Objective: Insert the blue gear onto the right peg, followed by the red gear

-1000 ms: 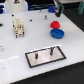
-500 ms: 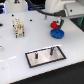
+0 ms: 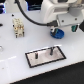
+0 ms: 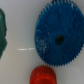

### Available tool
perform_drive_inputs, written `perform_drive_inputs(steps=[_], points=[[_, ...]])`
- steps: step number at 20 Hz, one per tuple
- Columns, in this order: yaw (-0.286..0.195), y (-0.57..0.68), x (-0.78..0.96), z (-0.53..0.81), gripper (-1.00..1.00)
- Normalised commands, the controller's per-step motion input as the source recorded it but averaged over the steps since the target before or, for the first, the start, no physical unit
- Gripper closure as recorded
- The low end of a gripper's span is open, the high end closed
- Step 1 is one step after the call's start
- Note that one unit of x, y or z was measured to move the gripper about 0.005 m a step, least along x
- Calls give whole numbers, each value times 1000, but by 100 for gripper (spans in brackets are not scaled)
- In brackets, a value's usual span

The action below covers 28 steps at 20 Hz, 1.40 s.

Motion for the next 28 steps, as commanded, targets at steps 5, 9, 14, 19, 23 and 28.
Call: perform_drive_inputs(steps=[5, 9, 14, 19, 23, 28], points=[[0, -135, -332, -330, -100], [0, -48, -376, -168, 100], [0, -54, -358, -151, 100], [0, -8, -295, -95, 100], [0, -65, -315, -124, 100], [0, 15, -225, -1, 100]])
